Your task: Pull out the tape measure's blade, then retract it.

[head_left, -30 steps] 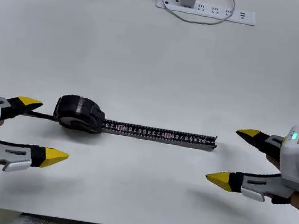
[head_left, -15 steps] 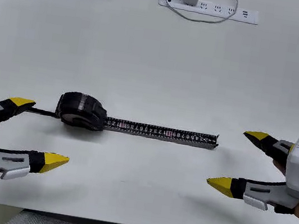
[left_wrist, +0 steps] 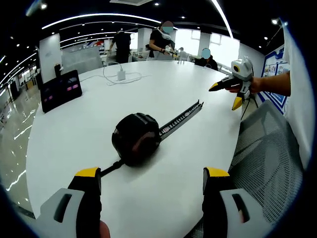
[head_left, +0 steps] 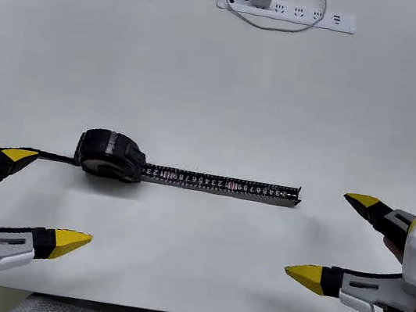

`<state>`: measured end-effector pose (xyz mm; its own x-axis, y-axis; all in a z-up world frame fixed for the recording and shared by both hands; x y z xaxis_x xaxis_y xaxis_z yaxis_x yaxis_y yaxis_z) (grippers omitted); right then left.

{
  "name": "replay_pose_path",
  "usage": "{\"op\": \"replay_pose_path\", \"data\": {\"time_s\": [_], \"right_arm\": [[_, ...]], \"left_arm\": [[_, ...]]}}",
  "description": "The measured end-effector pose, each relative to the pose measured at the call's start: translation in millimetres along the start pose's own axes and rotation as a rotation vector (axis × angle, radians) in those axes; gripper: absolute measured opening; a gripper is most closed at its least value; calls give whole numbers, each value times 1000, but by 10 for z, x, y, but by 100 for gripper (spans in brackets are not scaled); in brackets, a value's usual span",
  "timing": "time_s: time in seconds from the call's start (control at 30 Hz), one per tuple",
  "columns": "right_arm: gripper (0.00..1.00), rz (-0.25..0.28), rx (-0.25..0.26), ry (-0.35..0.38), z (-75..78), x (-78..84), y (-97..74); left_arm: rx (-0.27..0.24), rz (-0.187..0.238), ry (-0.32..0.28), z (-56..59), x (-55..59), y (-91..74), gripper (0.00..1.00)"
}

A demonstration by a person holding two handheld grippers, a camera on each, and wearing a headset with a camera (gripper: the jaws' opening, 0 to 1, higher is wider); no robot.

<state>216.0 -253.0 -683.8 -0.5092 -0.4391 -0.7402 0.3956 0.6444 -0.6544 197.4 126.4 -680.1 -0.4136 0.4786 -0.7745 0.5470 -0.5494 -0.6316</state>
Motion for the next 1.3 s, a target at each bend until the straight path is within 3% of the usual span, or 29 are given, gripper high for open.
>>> {"op": "replay_pose_path", "data": {"time_s": [0.3,0.83,1.3], "right_arm": [[90,2,5,18,11,86,-5],[92,37,19,30,-29,90,-56],[94,23,10,39,-105,134,-55]], "left_arm": [[8,13,-34,66,32,-25,83],[-8,7,-67,169,125,-117,83],[-9,3,-79,205,151,-139,83]]}}
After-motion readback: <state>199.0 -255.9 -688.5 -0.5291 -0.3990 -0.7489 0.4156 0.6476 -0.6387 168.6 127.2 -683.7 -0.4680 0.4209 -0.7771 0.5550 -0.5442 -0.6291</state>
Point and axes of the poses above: the centre of the closed fingertips' face, and the gripper's own axes: y roughly forward along the fingers, z roughly to its right, x roughly out of its underside, the point moved 6 cm from there along -y, roughly backward along the fingers, and after that the axes turned 7 degrees about y, right-handed, at the moved point
